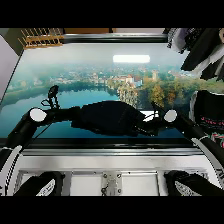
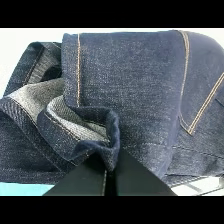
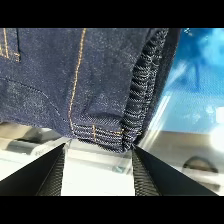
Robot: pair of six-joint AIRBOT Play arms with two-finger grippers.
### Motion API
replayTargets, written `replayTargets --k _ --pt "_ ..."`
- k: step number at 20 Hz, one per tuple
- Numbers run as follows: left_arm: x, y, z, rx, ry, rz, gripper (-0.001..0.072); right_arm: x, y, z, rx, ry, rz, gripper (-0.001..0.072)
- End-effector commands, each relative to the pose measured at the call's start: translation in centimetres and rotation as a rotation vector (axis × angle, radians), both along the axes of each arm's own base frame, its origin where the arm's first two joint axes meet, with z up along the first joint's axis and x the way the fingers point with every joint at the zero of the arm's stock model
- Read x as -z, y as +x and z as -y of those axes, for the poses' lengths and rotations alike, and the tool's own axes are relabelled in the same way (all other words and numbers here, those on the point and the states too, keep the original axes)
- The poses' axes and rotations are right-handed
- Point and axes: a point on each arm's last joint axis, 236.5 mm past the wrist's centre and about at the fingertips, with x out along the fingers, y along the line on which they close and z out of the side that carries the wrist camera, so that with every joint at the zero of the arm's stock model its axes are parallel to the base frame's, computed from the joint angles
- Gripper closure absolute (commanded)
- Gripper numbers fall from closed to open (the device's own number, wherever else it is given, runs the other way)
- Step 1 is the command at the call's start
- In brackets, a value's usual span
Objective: Fold the clothes and pants, and hang the long-sleeved shirts on hangers.
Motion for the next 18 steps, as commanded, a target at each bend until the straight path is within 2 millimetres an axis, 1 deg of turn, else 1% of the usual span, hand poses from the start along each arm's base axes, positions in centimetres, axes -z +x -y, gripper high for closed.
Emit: replayTargets --k 1,3,5,7,10,13,14,15,16,18 --pt "-0.2 -0.1 0.0 0.000 0.000 0.006 0.0699 0.3 -0.3 -0.2 0.034 0.002 -0.033 0.0271" --pt "-0.2 -0.1 0.0 -0.001 0.000 0.006 0.0699 0.9 -0.3 -0.4 0.053 0.000 -0.054 0.0271" --pt "-0.2 -0.1 0.0 -0.001 0.000 0.006 0.0699 1.6 -0.4 -1.1 0.070 -0.005 -0.072 0.0271" --pt "-0.2 -0.1 0.0 0.000 0.000 0.005 0.0698 2.1 0.0 -1.5 0.093 -0.011 -0.069 0.0271" --pt "-0.2 -0.1 0.0 0.001 0.000 0.004 0.0699 2.1 1.3 -1.5 0.159 -0.007 -0.043 0.0279" --pt "-0.2 -0.1 0.0 0.001 0.000 0.004 0.0699 2.1 1.8 -1.5 0.182 -0.005 -0.030 0.0284" --pt "-0.2 -0.2 0.0 0.002 0.000 0.004 0.0699 2.1 1.9 -1.4 0.186 -0.005 -0.028 0.0347" --pt "-0.2 -0.2 0.0 0.002 0.000 0.004 0.0699 2.1 2.0 -1.4 0.188 -0.005 -0.024 0.0490" --pt "-0.2 -0.1 0.0 0.002 0.001 0.005 0.0699 2.0 2.2 -1.4 0.193 -0.005 -0.015 0.0528" --pt "-0.2 -0.2 0.0 0.003 0.001 0.005 0.0698 1.8 2.6 -1.4 0.199 -0.002 0.002 0.0681"
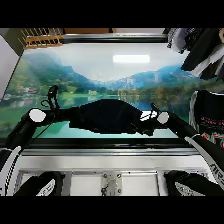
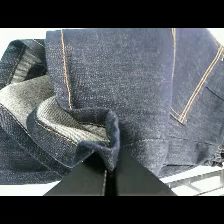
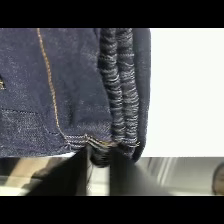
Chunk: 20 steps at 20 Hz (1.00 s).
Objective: Fold the clothes and pants, and hang the long-sleeved shirts on hangers.
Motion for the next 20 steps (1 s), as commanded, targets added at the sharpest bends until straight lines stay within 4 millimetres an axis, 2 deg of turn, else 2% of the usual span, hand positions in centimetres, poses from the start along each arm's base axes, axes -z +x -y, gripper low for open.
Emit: replayTargets --k 1,3,4,5,6,8,9,10,12,14,16,17,20 --pt "0.0 0.0 0.0 0.001 0.001 0.001 0.0699 -0.4 0.7 0.1 0.014 -0.002 0.032 0.0681" --pt "-0.4 0.3 -0.1 0.003 0.003 0.013 0.0699 -1.9 1.3 0.3 -0.023 0.001 0.084 0.0682" --pt "-1.6 1.0 -0.2 0.001 -0.001 0.035 0.0699 -3.9 2.3 0.7 -0.065 0.003 0.143 0.0682" --pt "-4.0 2.1 -0.5 -0.003 -0.008 0.086 0.0699 -6.5 3.5 1.2 -0.101 0.005 0.207 0.0682" --pt "-7.4 3.3 -0.8 -0.013 -0.015 0.163 0.0699 -10.3 4.8 2.0 -0.138 0.005 0.287 0.0683" --pt "-17.3 4.8 -1.0 -0.015 -0.030 0.388 0.0699 -19.2 6.9 3.5 -0.192 -0.009 0.464 0.0683" --pt "-22.3 4.7 -0.8 -0.011 -0.038 0.499 0.0699 -24.1 7.5 4.2 -0.204 -0.023 0.559 0.0683" --pt "-27.1 3.8 -0.5 -0.002 -0.046 0.609 0.0699 -29.0 7.6 4.7 -0.213 -0.043 0.659 0.0683" --pt "-36.3 0.5 0.0 0.020 -0.064 0.821 0.0699 -37.2 6.5 5.0 -0.230 -0.064 0.836 0.0683" --pt "-42.6 -3.4 0.4 0.037 -0.087 0.978 0.0699 -43.2 4.4 5.0 -0.242 -0.068 0.968 0.0683" --pt "-46.5 -7.2 0.5 0.054 -0.107 1.086 0.0699 -47.1 2.0 5.2 -0.238 -0.070 1.064 0.0683" --pt "-48.0 -9.1 0.5 0.062 -0.117 1.132 0.0699 -48.3 0.7 5.4 -0.227 -0.066 1.093 0.0683" --pt "-51.1 -13.7 0.4 0.076 -0.153 1.229 0.0699 -49.5 -2.7 5.7 -0.205 -0.048 1.102 0.0683"
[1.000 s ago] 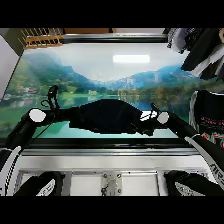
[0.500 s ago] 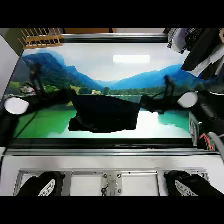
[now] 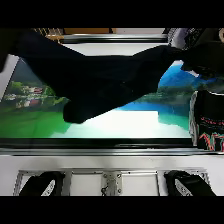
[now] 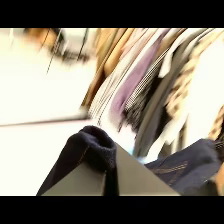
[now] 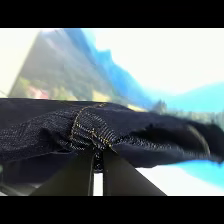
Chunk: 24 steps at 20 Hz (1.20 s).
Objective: Fold the clothes and pants, and hang the long-sleeved shirts on hangers.
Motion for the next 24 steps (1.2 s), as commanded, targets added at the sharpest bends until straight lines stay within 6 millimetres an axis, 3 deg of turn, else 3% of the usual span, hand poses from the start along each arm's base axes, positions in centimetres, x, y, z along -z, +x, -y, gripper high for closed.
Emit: replayTargets --k 1,4,6,7,9,11,15,17,18,20,22,24 --pt "-4.6 -6.1 -0.4 0.025 -0.055 0.129 0.0699 -2.3 -4.8 0.6 0.012 0.019 0.021 0.0683" --pt "-5.4 -7.7 -0.6 0.039 -0.093 0.130 0.0699 -1.7 -6.9 0.7 0.031 0.059 -0.054 0.0683" --pt "-4.3 -6.2 -0.2 0.040 -0.079 0.083 0.0699 -0.3 -7.2 0.7 0.044 0.077 -0.148 0.0683" --pt "-2.9 -4.3 -0.1 0.027 -0.058 0.023 0.0699 1.0 -6.9 0.7 0.048 0.074 -0.208 0.0683" --pt "2.6 1.4 0.0 -0.016 0.023 -0.177 0.0699 4.3 -5.2 0.6 0.048 0.042 -0.329 0.0683" --pt "9.8 8.2 0.6 -0.032 0.110 -0.400 0.0699 8.9 -1.8 0.7 0.057 -0.006 -0.450 0.0683" --pt "26.8 21.7 2.5 -0.029 0.189 -0.761 0.0699 21.9 6.4 3.4 0.099 -0.239 -0.686 0.0683" --pt "34.0 26.1 3.2 -0.020 0.216 -0.889 0.0699 27.0 11.0 4.3 0.148 -0.282 -0.722 0.0683" --pt "36.3 27.8 3.6 -0.013 0.224 -0.926 0.0699 28.8 12.9 4.4 0.161 -0.283 -0.721 0.0683" --pt "38.1 30.3 5.3 0.035 0.178 -0.959 0.0699 31.3 16.5 4.6 0.189 -0.275 -0.707 0.0683" --pt "37.4 31.8 6.7 0.074 0.120 -0.945 0.0699 32.2 18.7 5.8 0.224 -0.258 -0.696 0.0683" --pt "36.5 31.8 6.7 0.083 0.128 -0.936 0.0699 31.9 19.4 7.6 0.260 -0.245 -0.685 0.0683"
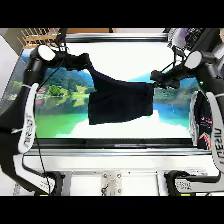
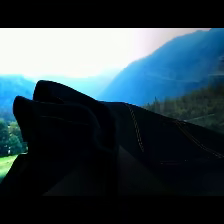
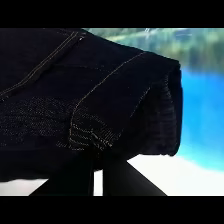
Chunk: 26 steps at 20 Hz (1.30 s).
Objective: Fold the clothes and pants, and hang the long-sleeved shirts on hangers.
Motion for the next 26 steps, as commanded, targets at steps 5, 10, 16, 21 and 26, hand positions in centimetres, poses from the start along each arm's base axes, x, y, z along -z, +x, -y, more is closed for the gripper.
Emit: replayTargets --k 5,10,16,21,26 --pt "4.6 -3.6 -0.4 0.000 0.113 -0.113 0.0699 3.2 0.5 5.7 -0.045 -0.160 -0.008 0.0683" --pt "13.1 -10.5 0.2 -0.012 0.153 -0.233 0.0699 9.6 -4.2 4.8 -0.070 -0.156 -0.153 0.0683" --pt "19.0 -15.2 -0.9 -0.019 0.191 -0.352 0.0699 13.8 -9.0 2.1 -0.150 -0.164 -0.269 0.0682" --pt "19.1 -17.0 0.1 0.032 0.206 -0.388 0.0697 14.1 -9.9 0.7 -0.158 -0.120 -0.295 0.0679" --pt "13.3 -18.1 0.0 0.073 0.191 -0.281 0.0164 12.3 -10.7 0.6 -0.294 -0.134 -0.265 0.0164"
